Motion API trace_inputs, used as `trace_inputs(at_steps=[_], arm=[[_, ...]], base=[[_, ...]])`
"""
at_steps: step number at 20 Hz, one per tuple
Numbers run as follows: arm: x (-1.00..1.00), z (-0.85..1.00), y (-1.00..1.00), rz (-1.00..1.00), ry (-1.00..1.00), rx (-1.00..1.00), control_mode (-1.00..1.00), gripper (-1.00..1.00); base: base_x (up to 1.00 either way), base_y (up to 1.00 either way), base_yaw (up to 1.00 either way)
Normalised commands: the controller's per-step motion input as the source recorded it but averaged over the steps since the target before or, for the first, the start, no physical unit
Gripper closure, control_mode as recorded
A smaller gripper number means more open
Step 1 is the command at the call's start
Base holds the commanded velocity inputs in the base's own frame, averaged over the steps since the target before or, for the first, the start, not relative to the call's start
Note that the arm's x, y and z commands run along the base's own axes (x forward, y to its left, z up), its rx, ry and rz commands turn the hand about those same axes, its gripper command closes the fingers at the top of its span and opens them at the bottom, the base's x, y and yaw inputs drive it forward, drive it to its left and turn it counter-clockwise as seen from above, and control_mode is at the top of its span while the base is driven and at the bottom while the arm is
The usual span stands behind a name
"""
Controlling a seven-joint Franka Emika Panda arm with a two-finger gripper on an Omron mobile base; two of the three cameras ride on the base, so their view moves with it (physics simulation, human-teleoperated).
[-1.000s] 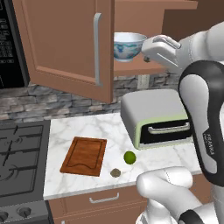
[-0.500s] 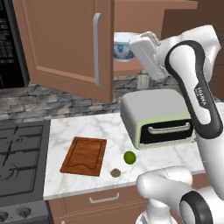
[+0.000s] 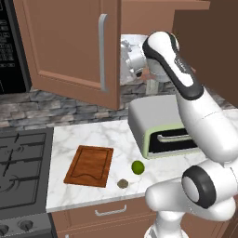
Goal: Open the cabinet. Place the bowl and condiment on the counter. Then place the lime and garlic on the cutting board.
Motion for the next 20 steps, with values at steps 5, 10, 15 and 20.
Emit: trace_inputs(at_steps=[5,10,15,20], arm=[[-0.81,-0.01,1.00,0.36,-0.10,-0.09,-1.00,-1.00],[-1.00,-0.02,1.00,0.28,-0.21,-0.08,-1.00,-1.00],[-0.81,-0.28,1.00,0.15,-0.24,-0.11,-1.00,-1.00],[-0.11,-0.11,0.23,-0.02,-0.24,-0.06,-1.00,-1.00]], base=[[0.00,0.00,0.00],[0.00,0.00,0.00],[0.00,0.00,0.00],[0.00,0.00,0.00]])
